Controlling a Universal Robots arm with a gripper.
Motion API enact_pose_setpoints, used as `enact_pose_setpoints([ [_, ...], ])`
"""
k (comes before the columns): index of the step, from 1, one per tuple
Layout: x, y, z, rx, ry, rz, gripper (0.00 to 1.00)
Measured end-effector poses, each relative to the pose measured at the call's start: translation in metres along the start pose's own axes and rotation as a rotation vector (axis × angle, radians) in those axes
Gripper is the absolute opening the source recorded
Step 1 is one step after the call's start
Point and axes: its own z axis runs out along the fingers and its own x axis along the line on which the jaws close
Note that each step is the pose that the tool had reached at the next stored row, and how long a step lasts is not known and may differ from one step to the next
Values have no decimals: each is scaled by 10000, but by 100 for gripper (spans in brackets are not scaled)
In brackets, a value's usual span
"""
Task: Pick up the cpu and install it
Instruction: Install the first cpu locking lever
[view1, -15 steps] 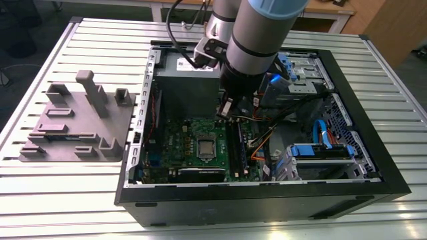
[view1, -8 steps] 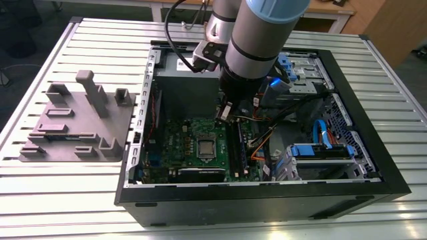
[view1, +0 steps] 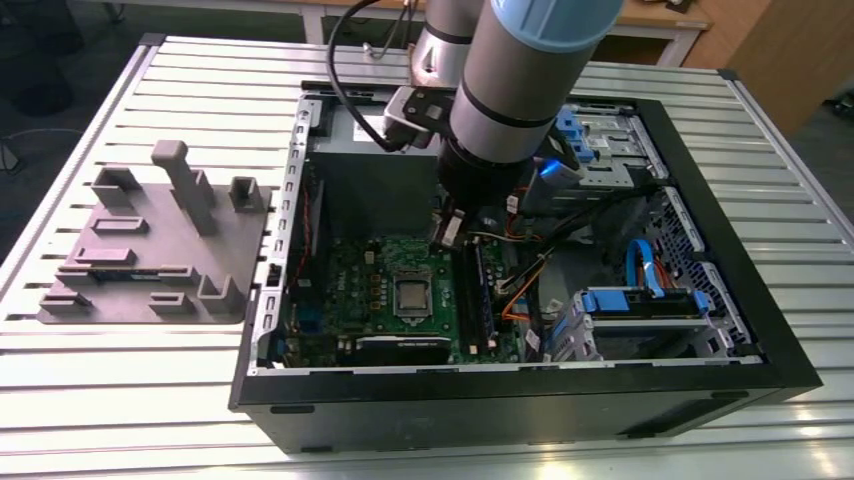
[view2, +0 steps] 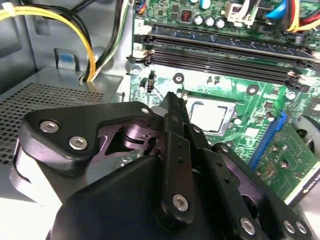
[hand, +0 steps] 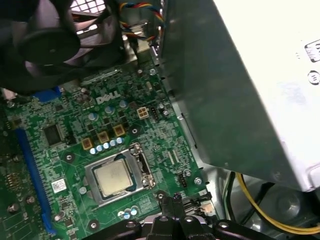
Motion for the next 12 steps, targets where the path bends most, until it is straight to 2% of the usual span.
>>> enact_pose_setpoints([
  [6, 76, -25, 0, -3, 17, -84, 10],
  [9, 78, -27, 8, 10, 127, -320, 10],
  [12, 79, -29, 19, -15, 182, -746, 10],
])
